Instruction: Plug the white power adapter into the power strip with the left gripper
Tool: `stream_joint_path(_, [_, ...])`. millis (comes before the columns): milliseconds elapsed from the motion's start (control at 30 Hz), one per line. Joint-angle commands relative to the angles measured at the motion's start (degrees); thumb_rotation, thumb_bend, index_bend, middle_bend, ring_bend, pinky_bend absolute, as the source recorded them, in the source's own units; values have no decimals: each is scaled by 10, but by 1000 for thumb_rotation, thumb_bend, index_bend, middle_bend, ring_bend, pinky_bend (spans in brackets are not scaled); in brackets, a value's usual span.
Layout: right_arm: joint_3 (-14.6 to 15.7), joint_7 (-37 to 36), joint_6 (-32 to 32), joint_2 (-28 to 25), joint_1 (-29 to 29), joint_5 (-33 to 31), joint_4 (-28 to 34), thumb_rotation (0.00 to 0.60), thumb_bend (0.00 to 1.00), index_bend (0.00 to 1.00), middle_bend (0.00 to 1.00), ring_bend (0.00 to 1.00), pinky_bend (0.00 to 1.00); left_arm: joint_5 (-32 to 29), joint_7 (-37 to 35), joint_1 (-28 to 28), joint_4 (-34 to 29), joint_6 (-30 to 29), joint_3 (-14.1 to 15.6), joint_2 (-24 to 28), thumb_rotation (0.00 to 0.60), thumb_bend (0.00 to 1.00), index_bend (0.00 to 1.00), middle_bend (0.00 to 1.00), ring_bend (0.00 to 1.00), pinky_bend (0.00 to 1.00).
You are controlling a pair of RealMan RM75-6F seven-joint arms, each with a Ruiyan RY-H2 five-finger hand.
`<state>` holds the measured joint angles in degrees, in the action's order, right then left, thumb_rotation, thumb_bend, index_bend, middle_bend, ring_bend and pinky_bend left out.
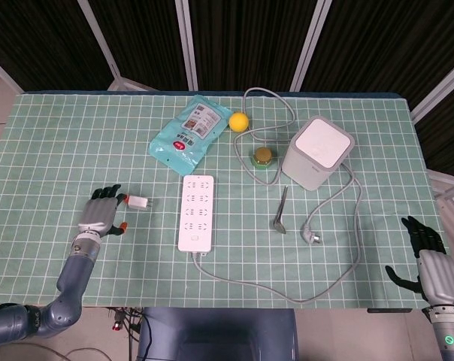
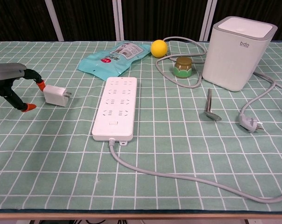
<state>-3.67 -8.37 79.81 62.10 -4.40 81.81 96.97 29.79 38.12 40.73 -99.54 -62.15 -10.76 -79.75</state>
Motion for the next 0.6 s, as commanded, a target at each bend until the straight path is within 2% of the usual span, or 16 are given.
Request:
stream_joint_path(33, [0,0,0,0,0,0,0,600,339,0,0,0,0,6,-3,2,-7,-3,2,3,600,336,279,0,0,0])
stream_joint_path(600, [0,0,-1,0,0,1,1,600,339,0,0,0,0,13,-11,18,-23,-16,8,1,600,336,279,0,0,0])
